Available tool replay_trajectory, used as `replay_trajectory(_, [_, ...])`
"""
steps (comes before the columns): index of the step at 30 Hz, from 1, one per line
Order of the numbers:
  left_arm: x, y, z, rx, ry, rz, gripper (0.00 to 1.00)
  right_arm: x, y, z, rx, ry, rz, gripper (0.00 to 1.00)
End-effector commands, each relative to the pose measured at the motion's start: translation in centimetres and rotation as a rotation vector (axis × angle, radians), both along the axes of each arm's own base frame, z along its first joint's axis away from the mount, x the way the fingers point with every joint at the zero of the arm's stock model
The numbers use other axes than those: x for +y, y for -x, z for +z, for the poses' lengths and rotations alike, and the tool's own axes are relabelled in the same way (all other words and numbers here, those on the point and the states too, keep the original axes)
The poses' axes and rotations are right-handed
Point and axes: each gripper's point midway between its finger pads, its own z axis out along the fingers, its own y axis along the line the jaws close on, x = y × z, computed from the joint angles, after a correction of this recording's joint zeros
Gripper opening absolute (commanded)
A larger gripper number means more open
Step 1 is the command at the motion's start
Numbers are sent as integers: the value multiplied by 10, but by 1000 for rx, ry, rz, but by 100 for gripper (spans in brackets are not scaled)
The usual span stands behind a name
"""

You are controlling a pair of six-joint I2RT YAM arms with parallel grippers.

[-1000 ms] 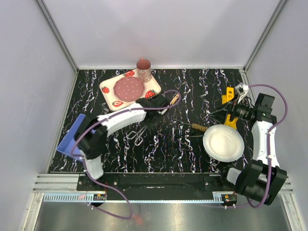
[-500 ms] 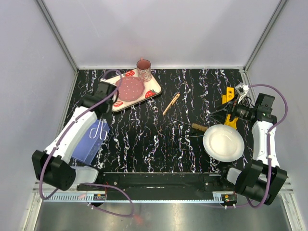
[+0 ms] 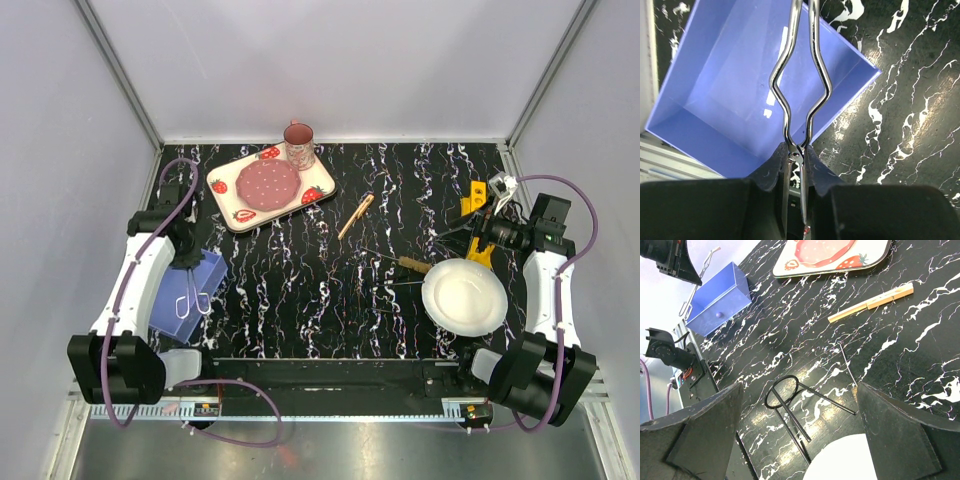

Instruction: Organize the chemistry lab equipment

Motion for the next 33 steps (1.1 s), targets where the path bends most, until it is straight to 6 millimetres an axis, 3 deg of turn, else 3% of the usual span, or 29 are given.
replay_trajectory(1, [2, 7, -9, 3, 100, 117, 7, 3, 2, 19, -66, 1, 30, 100])
replay_trajectory(5, [-10, 18, -36, 58, 223, 167, 7, 4, 2, 19, -62, -9, 37, 100])
replay_trajectory(12, [8, 19, -41, 64, 253, 247, 7, 5, 4, 23, -73, -9, 42, 100])
replay_trajectory(18, [2, 24, -48, 82, 313, 257, 8, 5, 5, 25, -84, -1, 43, 100])
replay_trajectory(26, [2, 7, -52, 109, 441, 278, 9, 6, 7, 28, -85, -1, 49, 100])
replay_trajectory(33, [17, -8, -47, 92, 526, 334, 10, 7, 8, 30, -88, 3, 55, 100])
